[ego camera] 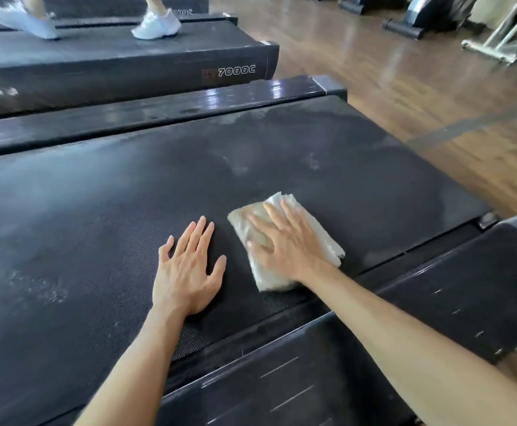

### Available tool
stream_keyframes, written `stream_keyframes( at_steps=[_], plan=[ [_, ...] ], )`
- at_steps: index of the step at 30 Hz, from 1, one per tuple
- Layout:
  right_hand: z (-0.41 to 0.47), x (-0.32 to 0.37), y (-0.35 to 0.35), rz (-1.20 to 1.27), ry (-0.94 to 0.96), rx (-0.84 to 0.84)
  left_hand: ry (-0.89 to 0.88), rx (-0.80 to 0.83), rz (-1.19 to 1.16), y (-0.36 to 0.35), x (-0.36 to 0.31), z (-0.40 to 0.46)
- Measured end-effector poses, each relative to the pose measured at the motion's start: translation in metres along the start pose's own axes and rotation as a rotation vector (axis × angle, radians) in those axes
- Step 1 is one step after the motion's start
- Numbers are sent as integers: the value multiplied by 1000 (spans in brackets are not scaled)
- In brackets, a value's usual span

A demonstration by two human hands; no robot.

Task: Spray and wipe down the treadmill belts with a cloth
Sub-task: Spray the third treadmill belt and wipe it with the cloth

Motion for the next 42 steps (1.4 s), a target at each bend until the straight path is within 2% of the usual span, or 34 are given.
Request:
stream_keyframes(
  at_steps=[3, 7, 10, 14, 17, 19, 23, 26, 30, 34, 37, 39, 42],
  plan=[
    [-46, -12, 4, 18, 100, -53, -2, -8, 0, 1, 1, -1],
    [-33, -77, 7, -18, -134, -30, -4, -15, -17, 2, -1, -2],
    [19, -82, 8, -5, -248, -12, -3, -12, -15, 1, 0, -1],
    [47, -31, 7, -48, -85, -10, -9, -6, 2, 1, 0, -1],
    [3, -11, 3, 15, 105, -4, -14, -6, -8, 1, 0, 0],
    [-23, -26, 5, 56, 122, -33, -14, -10, -18, 1, 0, -1],
    [-4, -68, 9, 35, -83, -32, -13, -11, -10, 1, -1, -2],
    [44, -67, 12, 31, -218, -2, -6, -31, -18, 3, -1, -1],
    [74, -29, 9, -8, -97, 3, -14, -16, -4, 0, 0, -1],
    [17, -19, 10, 38, 113, 9, -10, -15, -10, 1, 0, -1],
    [0, -64, 12, 22, 16, 42, -11, -13, 2, -1, 0, 0],
    [19, -91, 16, -4, -129, 47, -14, -12, 1, 0, -1, -1],
    [68, -91, 15, 6, -293, 13, -12, -10, 16, -1, -1, 0]
  ],
)
Point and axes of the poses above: each hand's wrist, its own z-axis towards the middle knuckle, its own y-axis out of the back of the hand, x = y × z, the point moved 7 cm from there along z, towards the middle knuckle, and after that the axes turned 13 degrees about y, right-handed, at the moved point
